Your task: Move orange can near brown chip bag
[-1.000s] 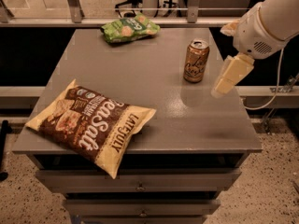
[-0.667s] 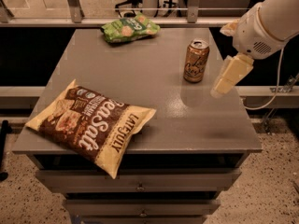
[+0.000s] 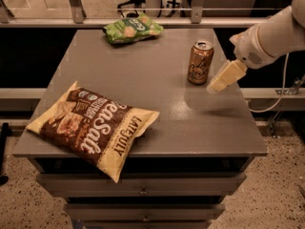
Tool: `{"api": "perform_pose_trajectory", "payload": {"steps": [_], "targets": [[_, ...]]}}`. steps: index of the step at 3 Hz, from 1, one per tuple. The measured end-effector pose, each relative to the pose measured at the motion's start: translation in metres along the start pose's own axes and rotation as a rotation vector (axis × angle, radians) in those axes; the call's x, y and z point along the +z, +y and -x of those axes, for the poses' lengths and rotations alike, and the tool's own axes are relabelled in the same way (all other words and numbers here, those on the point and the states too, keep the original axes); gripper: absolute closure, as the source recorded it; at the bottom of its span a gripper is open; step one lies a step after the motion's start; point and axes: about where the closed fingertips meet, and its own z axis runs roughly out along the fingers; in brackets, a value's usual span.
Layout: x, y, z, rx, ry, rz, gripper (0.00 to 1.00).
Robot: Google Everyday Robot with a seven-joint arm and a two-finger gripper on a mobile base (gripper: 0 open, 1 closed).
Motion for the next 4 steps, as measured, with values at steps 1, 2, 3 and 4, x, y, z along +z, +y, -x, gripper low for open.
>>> {"api": "perform_pose_trajectory", "payload": {"steps": [1, 2, 3, 4], "targets": [[0.014, -0.022, -0.012, 0.090, -0.051, -0.029, 0.00], [0.024, -0.035, -0.008, 0.163, -0.148, -0.030, 0.00], [0.029, -0.037, 0.007, 0.209, -0.245, -0.009, 0.00], [0.034, -0.029, 0.027, 0.233, -0.331, 0.026, 0.00]]}}
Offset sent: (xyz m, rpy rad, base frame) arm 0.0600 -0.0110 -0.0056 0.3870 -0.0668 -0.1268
